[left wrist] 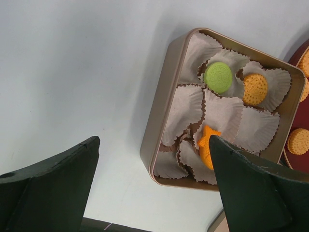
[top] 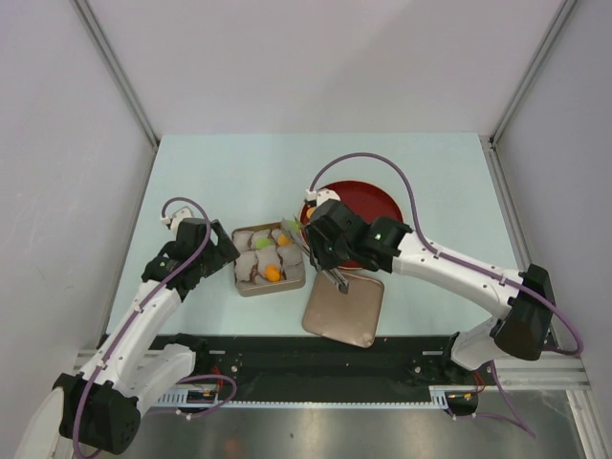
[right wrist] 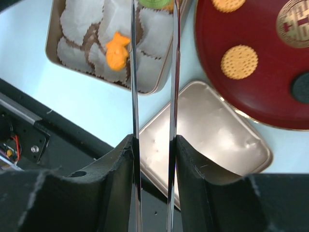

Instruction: Pack the cookies

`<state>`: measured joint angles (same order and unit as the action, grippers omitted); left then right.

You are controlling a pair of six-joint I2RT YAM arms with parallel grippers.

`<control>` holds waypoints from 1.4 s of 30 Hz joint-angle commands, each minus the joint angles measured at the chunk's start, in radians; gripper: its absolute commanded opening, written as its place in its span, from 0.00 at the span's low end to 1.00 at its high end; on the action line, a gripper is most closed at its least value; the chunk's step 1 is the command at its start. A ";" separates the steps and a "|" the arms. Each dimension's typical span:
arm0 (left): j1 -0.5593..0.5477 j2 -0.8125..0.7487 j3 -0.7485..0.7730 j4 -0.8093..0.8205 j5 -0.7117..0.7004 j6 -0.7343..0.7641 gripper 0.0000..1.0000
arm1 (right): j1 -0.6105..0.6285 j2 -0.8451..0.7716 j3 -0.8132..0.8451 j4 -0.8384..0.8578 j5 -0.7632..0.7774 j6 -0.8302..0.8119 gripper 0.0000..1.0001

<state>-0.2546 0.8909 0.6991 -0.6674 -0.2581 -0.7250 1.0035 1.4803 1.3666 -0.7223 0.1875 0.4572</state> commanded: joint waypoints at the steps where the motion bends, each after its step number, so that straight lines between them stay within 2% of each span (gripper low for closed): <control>1: 0.009 -0.012 -0.007 0.015 0.006 0.013 1.00 | 0.041 0.011 -0.015 0.015 0.023 0.037 0.34; 18: 0.009 -0.006 -0.007 0.023 0.017 0.013 1.00 | 0.087 0.003 -0.090 0.011 0.017 0.084 0.34; 42: 0.009 -0.006 -0.010 0.023 0.019 0.015 1.00 | 0.084 0.064 -0.049 0.052 0.010 0.063 0.38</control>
<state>-0.2546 0.8913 0.6991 -0.6666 -0.2501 -0.7246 1.0855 1.5318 1.2713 -0.7155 0.1871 0.5236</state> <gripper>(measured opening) 0.996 0.403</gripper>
